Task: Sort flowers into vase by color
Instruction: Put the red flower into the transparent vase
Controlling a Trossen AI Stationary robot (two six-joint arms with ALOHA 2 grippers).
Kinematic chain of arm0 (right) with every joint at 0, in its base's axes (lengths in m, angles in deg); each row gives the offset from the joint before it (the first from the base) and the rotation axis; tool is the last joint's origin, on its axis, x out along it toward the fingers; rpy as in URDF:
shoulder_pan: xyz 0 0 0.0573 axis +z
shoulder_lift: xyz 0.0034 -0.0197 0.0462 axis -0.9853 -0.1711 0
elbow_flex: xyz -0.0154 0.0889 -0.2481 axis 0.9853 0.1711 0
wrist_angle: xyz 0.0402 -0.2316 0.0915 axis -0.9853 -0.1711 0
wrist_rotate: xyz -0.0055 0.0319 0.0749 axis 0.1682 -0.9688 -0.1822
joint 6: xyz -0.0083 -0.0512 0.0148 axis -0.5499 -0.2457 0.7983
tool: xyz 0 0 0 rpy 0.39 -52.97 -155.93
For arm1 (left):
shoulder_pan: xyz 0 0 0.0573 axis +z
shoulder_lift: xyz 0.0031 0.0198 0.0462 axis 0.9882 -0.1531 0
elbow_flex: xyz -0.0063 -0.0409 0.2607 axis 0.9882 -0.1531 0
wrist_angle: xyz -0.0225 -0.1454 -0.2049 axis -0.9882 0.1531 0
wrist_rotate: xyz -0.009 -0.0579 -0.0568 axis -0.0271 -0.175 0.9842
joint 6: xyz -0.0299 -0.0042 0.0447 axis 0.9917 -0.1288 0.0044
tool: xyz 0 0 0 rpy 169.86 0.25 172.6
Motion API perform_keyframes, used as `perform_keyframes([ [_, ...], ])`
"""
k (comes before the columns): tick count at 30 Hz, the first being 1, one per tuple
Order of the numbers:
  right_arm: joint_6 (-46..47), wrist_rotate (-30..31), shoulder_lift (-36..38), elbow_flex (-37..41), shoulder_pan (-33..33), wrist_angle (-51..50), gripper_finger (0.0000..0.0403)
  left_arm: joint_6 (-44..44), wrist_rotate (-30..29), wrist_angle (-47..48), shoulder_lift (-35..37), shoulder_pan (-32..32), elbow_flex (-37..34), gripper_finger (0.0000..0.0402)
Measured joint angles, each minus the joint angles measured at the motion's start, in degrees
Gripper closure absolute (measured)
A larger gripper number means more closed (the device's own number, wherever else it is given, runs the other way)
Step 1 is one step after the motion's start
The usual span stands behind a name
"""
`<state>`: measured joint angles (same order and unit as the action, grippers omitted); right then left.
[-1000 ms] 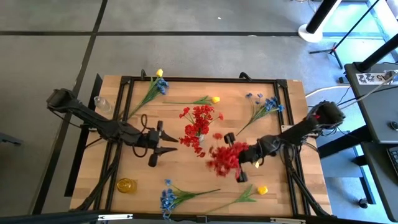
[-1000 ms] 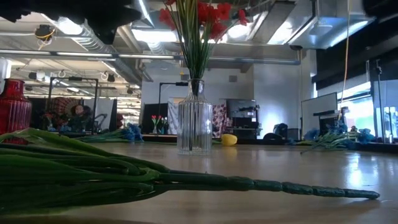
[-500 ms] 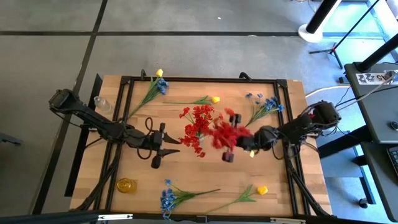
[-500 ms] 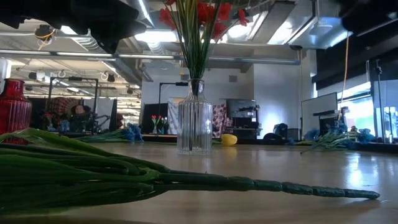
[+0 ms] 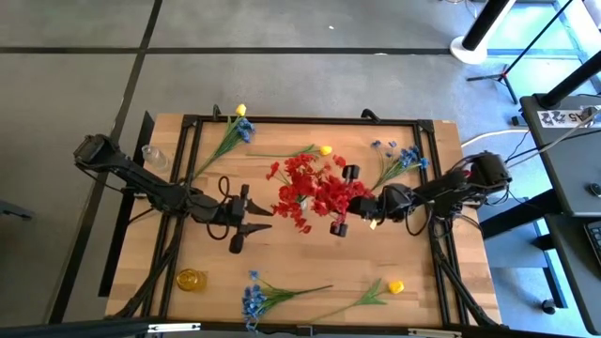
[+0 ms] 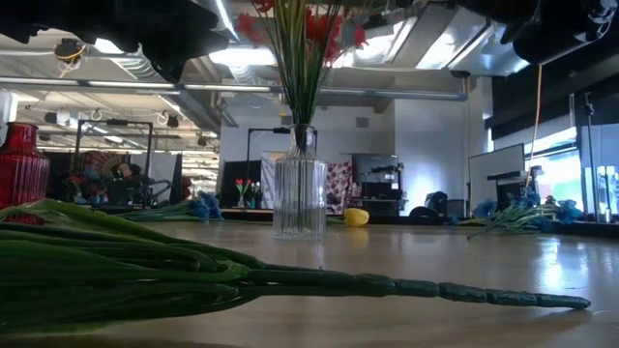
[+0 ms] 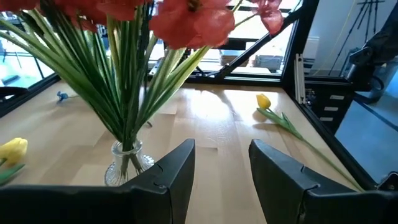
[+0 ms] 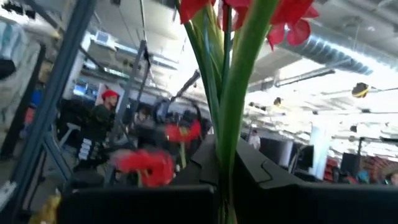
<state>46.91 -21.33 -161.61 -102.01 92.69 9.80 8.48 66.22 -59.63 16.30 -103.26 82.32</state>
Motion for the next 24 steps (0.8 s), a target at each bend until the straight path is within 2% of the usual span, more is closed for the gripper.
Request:
perform_keyframes([
  [10,5.4,0.2,-1.4,0.0,-1.8,-6.7,0.0389,0.0,-2.4,0.1,0.2,0.0,0.0,0.0253],
  [24,11.7,4.1,-1.4,0.0,-2.5,-20.3,0.0382,-3.0,-3.8,2.4,6.5,0.0,0.0,0.0253],
])
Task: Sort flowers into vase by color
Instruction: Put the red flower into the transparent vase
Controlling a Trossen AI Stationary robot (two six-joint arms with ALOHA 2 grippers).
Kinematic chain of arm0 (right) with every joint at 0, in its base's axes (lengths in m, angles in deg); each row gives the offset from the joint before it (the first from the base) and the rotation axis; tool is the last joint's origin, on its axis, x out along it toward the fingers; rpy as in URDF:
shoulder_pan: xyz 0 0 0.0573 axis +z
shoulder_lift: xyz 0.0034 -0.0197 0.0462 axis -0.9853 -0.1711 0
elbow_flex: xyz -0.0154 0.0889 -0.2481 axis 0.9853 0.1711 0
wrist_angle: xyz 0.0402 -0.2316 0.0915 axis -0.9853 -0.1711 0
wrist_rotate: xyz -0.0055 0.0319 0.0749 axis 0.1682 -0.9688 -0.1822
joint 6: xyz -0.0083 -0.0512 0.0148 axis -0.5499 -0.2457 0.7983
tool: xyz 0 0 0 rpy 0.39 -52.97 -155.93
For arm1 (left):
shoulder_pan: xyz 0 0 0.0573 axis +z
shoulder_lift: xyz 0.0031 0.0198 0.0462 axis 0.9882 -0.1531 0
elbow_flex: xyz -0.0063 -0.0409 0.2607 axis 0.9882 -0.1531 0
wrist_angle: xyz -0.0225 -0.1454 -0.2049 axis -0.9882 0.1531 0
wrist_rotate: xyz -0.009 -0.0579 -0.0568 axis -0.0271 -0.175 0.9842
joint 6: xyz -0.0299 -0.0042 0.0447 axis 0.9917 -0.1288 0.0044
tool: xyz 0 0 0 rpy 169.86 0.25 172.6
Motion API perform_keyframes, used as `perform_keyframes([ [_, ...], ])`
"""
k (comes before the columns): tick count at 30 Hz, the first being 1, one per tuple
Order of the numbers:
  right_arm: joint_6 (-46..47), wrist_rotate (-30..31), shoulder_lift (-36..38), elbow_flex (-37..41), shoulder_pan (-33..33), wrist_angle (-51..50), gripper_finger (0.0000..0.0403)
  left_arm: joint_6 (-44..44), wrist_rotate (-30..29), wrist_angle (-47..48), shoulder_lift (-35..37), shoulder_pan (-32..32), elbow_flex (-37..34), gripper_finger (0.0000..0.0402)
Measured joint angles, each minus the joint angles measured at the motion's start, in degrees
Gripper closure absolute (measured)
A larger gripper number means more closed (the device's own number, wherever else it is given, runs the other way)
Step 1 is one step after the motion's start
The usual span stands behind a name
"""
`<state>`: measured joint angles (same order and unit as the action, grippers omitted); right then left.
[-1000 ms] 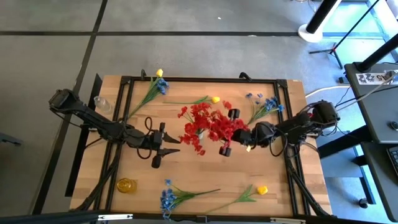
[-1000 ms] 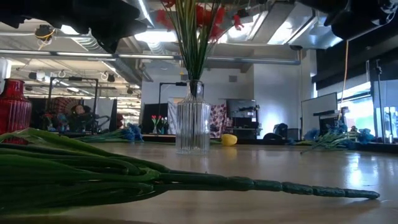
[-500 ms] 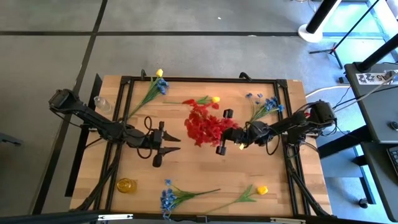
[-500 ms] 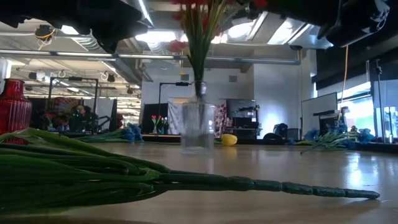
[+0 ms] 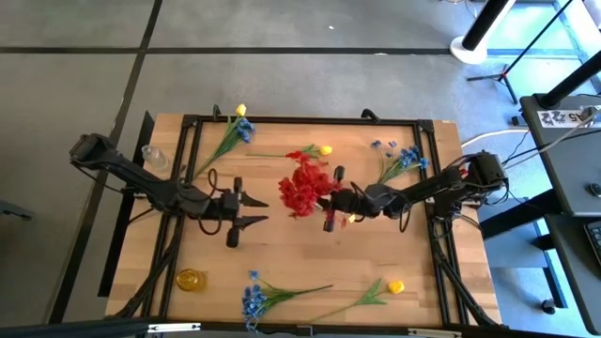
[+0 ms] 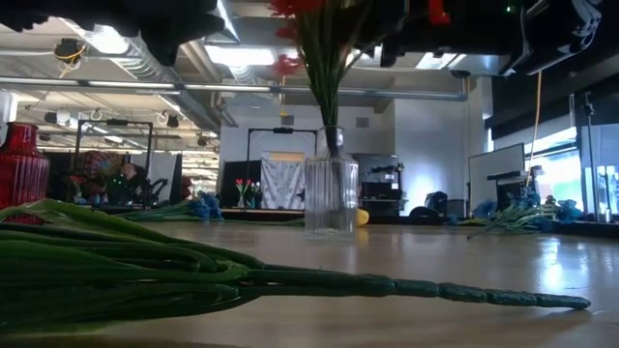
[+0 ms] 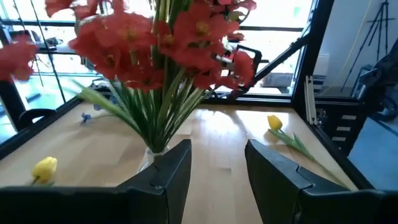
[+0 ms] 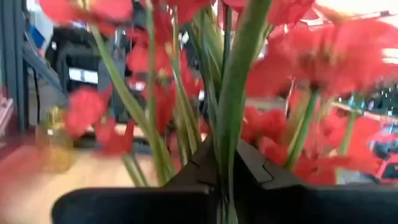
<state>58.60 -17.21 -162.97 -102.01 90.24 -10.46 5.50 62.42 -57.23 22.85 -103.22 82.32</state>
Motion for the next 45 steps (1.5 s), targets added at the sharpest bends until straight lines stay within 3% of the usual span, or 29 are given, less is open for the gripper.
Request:
perform_keyframes([
  [7,1.3,1.6,0.1,0.0,0.0,-4.7,0.0354,0.1,-0.4,1.4,1.9,0.0,0.0,0.0253],
  [19,0.9,5.3,5.1,0.1,2.8,-11.6,0.0216,0.2,-1.9,2.3,2.0,0.7,0.0,0.0253],
  [25,0.7,4.7,9.4,0.1,5.2,-14.3,0.0197,0.2,-1.4,2.4,2.0,2.9,0.0,0.0253],
  [33,0.1,6.0,9.9,0.1,5.3,-13.5,0.0233,0.5,-0.9,2.5,2.0,4.1,0.0,0.0253],
  [42,4.0,7.5,10.0,-0.1,5.3,-22.1,0.0388,2.6,-1.7,4.9,2.0,5.1,0.0,0.0253],
  [45,5.0,8.0,10.1,-0.2,5.3,-24.2,0.0378,3.3,-1.7,5.7,2.0,5.9,0.0,0.0253],
])
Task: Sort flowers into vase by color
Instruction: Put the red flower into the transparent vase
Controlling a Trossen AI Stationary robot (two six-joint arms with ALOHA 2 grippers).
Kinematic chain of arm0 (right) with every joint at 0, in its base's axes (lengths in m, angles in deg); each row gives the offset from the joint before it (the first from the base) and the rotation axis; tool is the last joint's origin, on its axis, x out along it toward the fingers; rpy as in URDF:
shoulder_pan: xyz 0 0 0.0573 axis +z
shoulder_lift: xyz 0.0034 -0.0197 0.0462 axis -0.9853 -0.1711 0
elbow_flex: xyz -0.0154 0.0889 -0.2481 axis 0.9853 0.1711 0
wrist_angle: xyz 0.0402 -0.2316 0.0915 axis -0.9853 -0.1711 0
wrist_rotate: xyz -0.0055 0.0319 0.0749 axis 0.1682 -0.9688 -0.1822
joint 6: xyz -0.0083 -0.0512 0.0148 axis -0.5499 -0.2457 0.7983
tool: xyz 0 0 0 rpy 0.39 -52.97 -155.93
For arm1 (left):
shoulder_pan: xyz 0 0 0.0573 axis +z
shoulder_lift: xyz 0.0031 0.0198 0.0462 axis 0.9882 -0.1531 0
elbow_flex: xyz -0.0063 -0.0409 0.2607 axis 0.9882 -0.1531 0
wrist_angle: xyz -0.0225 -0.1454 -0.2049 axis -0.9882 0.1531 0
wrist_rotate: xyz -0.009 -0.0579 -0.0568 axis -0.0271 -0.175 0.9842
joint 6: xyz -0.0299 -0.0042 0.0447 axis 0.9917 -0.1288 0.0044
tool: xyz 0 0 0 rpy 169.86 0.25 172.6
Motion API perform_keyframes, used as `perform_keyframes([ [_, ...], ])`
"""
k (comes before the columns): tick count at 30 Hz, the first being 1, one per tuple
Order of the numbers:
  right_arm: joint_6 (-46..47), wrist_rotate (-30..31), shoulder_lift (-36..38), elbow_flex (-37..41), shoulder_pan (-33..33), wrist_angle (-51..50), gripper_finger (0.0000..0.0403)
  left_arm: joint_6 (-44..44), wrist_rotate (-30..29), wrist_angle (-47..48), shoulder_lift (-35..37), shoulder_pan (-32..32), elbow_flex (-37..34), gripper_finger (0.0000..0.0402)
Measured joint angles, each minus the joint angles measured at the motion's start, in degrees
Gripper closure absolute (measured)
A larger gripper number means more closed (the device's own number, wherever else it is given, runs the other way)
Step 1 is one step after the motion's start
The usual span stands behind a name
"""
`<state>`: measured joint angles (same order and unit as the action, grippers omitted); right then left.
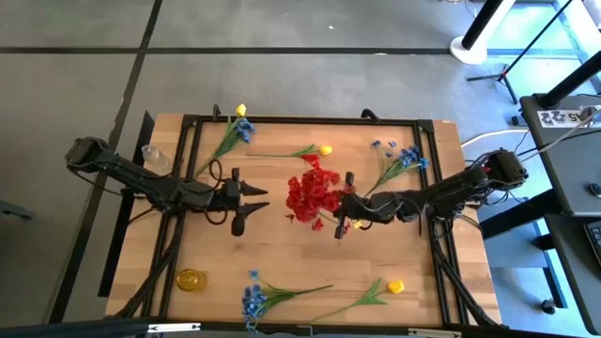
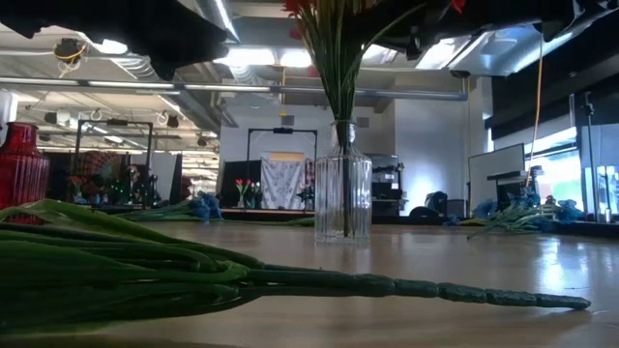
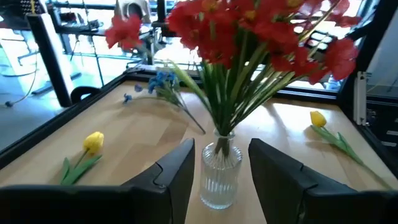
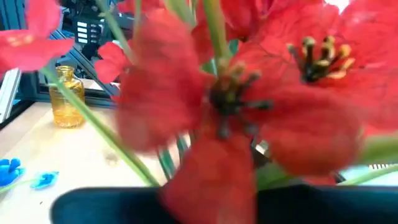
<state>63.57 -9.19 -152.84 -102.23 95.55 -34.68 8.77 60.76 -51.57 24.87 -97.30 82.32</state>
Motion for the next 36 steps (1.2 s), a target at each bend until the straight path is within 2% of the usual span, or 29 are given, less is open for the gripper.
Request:
perform_keyframes([
  [8,0.2,-0.4,-0.3,0.3,0.0,-4.9,0.0354,2.2,-1.7,2.2,0.0,3.3,0.1,0.0253],
  [11,-0.7,-0.6,0.6,0.0,0.0,-5.3,0.0311,3.2,-2.5,10.8,0.0,6.6,2.9,0.0253],
  [18,-1.0,-0.6,3.6,-4.3,0.0,-10.0,0.0181,4.7,-2.6,30.2,0.0,15.8,12.8,0.0253],
  [24,-3.4,-0.3,9.1,-6.2,0.9,-14.2,0.0103,14.9,-2.7,42.4,0.0,27.1,14.1,0.0253],
  [30,-9.4,6.3,14.1,-7.7,4.9,-14.6,0.0083,18.9,1.9,47.9,-3.2,38.2,14.1,0.0253],
  [36,-10.6,9.0,15.6,-7.9,6.0,-16.2,0.0088,18.0,4.9,47.3,-8.4,43.5,14.1,0.0252],
])
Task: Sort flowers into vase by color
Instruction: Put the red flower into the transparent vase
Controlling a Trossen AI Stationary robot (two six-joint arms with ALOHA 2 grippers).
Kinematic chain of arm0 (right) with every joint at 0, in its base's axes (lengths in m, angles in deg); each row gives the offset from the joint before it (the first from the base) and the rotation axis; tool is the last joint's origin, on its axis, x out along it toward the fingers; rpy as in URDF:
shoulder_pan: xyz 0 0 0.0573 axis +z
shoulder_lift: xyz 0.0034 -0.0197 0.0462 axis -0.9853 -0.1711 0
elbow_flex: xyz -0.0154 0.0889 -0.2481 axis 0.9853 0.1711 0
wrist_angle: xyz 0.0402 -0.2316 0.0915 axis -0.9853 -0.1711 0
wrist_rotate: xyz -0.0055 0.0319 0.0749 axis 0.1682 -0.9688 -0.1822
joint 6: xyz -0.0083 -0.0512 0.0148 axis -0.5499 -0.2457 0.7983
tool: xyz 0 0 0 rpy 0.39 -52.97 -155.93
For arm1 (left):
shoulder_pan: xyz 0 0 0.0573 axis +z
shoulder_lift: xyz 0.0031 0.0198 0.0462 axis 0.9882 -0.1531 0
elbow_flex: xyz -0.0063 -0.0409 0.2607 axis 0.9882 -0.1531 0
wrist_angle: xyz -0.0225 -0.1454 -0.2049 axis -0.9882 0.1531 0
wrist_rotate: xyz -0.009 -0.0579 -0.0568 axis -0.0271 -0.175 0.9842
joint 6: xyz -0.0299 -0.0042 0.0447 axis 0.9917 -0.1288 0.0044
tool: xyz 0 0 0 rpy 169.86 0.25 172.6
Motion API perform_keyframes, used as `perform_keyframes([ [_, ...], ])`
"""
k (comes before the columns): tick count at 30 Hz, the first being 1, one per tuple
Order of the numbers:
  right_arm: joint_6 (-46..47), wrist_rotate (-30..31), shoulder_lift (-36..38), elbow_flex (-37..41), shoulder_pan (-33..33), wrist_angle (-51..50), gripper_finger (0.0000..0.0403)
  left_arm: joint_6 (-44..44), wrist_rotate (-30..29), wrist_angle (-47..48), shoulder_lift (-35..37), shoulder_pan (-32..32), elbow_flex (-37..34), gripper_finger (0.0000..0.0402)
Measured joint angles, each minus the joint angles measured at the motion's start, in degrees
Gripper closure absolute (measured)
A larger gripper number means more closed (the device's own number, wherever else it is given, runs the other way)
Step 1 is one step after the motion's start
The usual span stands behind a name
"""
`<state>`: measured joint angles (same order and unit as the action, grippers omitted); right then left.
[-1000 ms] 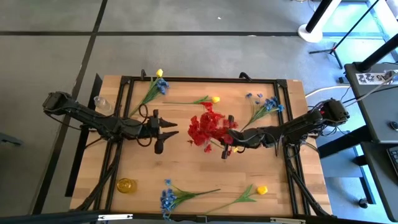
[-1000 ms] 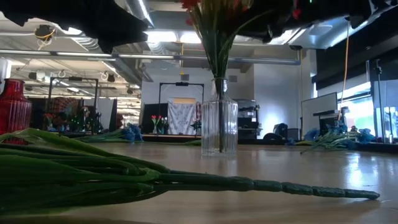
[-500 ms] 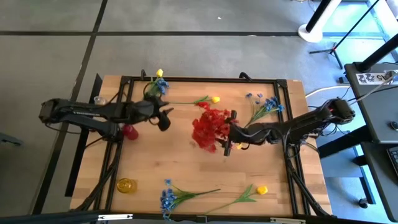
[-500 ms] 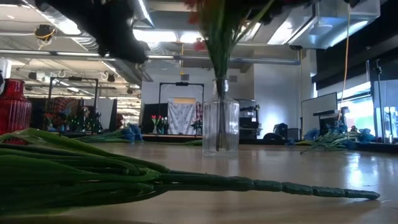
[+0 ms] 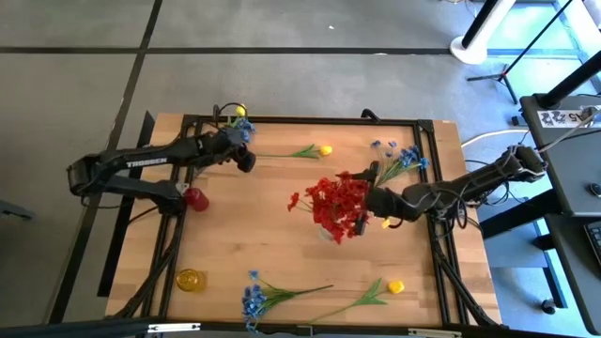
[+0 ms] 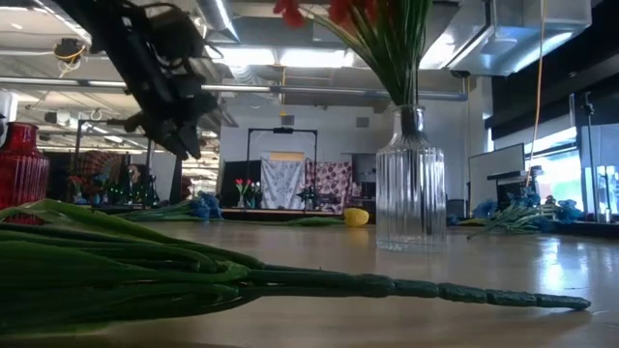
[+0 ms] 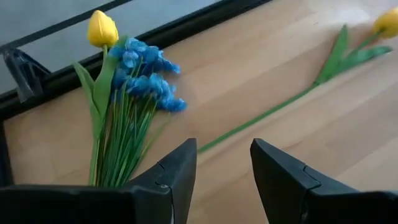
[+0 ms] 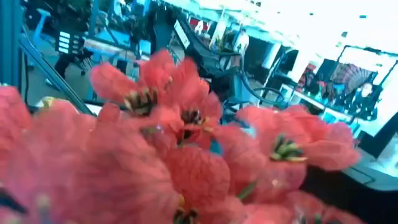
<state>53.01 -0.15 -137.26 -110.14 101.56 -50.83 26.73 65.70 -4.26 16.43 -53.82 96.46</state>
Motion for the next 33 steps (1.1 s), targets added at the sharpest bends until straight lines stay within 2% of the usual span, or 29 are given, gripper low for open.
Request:
perform_keyframes([
  [6,4.0,-0.2,0.0,0.0,0.0,-5.9,0.0087,-1.7,0.2,-1.4,-1.6,-0.2,0.0,0.0252],
  [11,10.7,-4.4,0.0,0.0,0.0,-13.9,0.0086,-3.9,4.7,-3.8,-1.6,-1.7,0.0,0.0252],
  [19,18.8,-9.7,0.1,0.0,0.0,-23.7,0.0086,-6.5,7.4,-16.7,-1.6,-16.0,0.0,0.0253],
  [23,18.7,-9.6,1.7,-1.0,1.8,-25.6,0.0086,-8.0,4.3,-21.3,-1.6,-23.0,0.0,0.0253],
  [27,18.7,-9.5,2.7,-2.3,3.1,-27.5,0.0086,-8.6,0.4,-23.0,-1.6,-27.1,0.0,0.0253],
  [33,19.0,-12.8,2.4,-2.6,3.0,-27.5,0.0086,-10.2,-0.1,-25.7,-1.6,-31.2,0.0,0.0253],
])
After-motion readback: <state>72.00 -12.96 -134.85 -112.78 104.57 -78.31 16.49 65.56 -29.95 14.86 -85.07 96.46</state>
